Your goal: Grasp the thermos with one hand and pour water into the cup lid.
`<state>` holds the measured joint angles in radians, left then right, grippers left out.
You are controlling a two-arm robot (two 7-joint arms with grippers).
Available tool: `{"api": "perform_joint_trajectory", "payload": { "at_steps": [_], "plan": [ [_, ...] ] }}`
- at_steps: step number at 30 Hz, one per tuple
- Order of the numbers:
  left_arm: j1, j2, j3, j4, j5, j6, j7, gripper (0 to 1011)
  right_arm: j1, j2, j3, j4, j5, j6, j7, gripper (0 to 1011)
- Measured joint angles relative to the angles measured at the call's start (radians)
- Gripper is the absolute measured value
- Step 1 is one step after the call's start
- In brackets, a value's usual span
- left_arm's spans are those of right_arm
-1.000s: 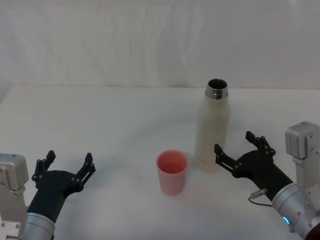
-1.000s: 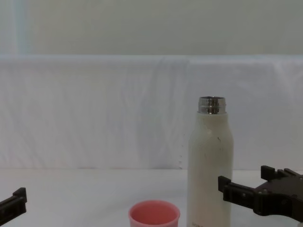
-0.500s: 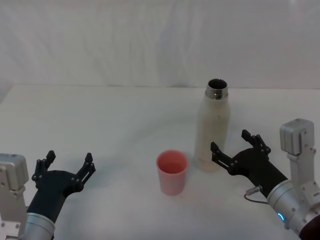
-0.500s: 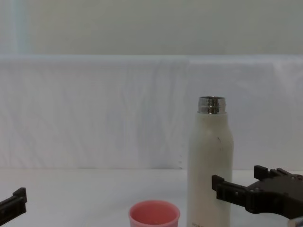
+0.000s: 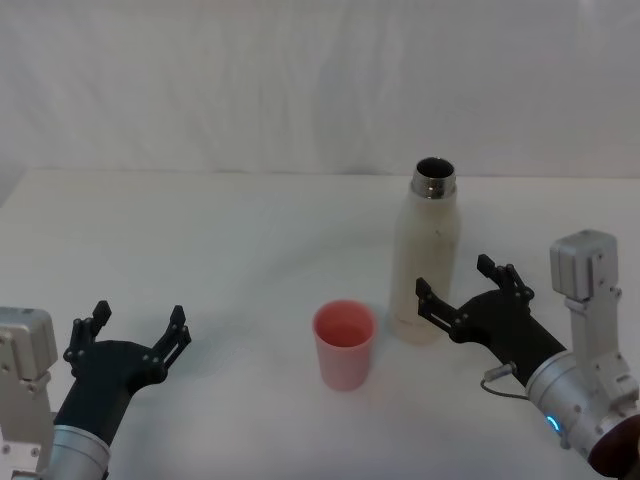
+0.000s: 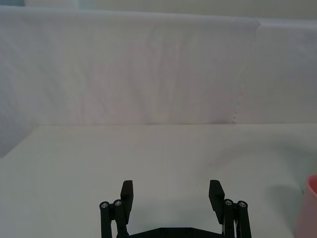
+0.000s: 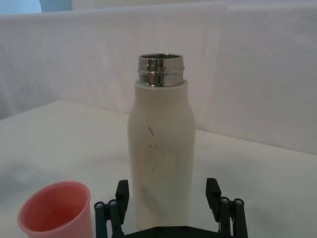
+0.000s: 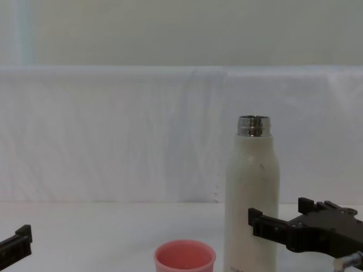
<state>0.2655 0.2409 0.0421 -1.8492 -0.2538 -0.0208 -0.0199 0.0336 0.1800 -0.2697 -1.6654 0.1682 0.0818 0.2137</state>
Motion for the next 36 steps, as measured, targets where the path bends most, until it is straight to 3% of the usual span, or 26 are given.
{"api": "perform_joint_trajectory", "payload": {
  "at_steps": [36],
  "plan": [
    [0.000, 0.000, 0.000, 0.000, 0.000, 0.000, 0.000, 1001, 0.086, -0.024, -0.032, 0.071, -0.038, 0.009, -0.005, 1001]
  ]
}}
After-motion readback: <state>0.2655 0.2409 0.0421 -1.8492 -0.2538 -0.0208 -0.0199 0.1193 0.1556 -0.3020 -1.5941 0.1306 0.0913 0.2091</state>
